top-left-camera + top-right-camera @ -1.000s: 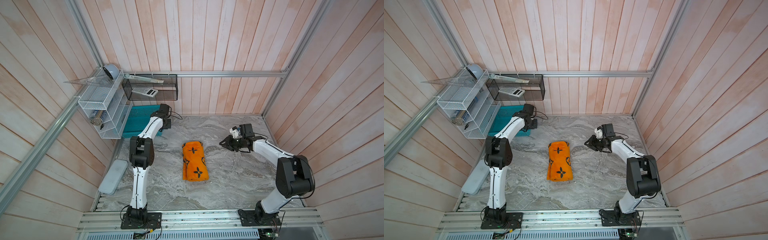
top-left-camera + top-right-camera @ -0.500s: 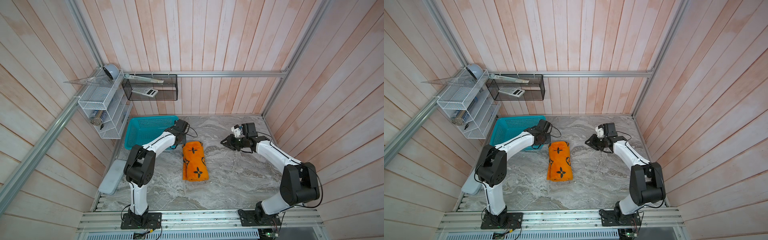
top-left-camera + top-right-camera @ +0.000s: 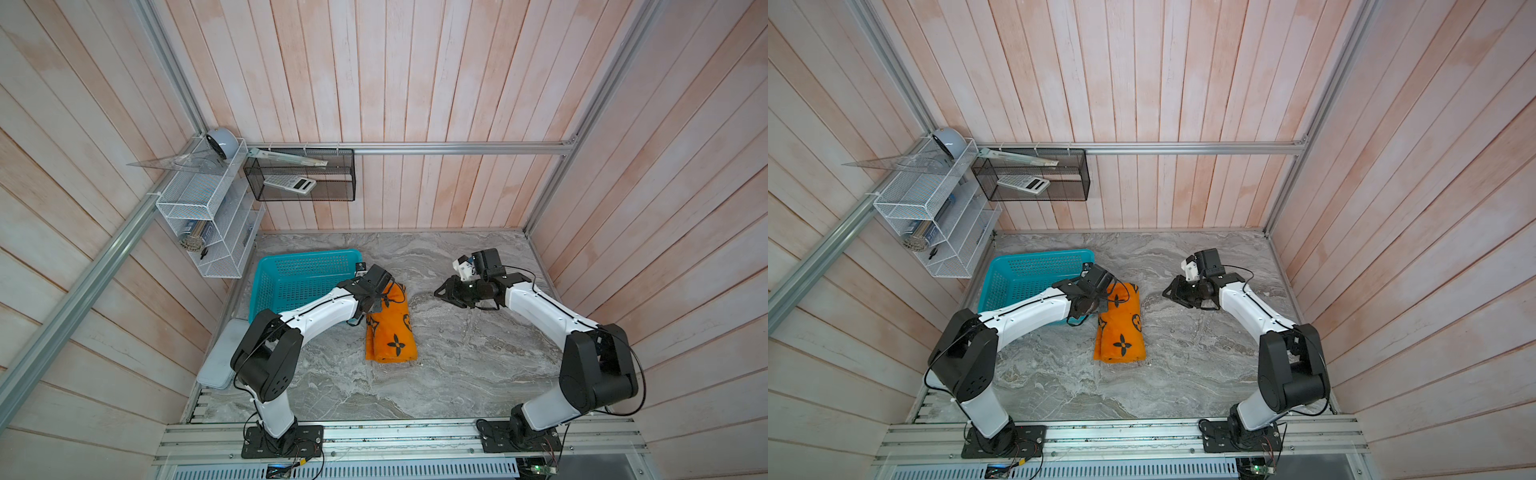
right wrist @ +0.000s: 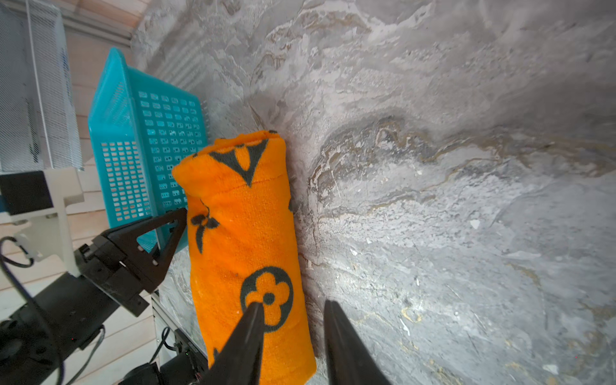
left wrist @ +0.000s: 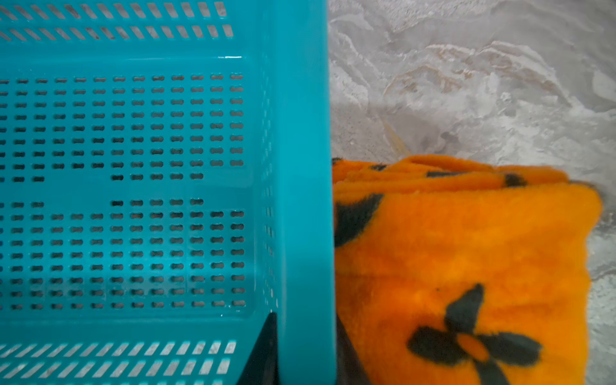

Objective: Roll up the pillowcase
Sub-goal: Move the bin to the center of the board, then move the pillowcase to the center of the board.

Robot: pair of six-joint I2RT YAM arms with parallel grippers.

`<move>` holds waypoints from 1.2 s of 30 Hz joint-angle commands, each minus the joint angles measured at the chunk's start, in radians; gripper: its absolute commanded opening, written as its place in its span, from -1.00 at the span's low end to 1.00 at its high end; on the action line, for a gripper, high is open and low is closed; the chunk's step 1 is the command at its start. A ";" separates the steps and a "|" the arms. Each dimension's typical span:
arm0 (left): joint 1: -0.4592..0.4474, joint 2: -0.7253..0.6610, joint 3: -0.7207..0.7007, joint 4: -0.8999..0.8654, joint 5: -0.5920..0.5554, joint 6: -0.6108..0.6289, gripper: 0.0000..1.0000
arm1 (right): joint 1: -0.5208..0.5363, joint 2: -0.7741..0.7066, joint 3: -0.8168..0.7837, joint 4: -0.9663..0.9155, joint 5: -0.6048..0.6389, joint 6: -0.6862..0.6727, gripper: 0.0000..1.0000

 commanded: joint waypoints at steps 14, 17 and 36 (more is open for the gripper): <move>-0.011 -0.213 0.033 -0.216 0.084 -0.045 0.68 | 0.263 0.180 0.118 -0.063 0.109 -0.112 0.20; -0.048 -0.286 0.028 -0.236 0.099 -0.068 0.75 | 0.279 0.200 0.120 -0.073 0.112 -0.130 0.28; -0.333 -0.209 -0.273 0.100 -0.102 -0.455 1.00 | 0.298 0.252 0.062 -0.078 0.105 -0.151 0.30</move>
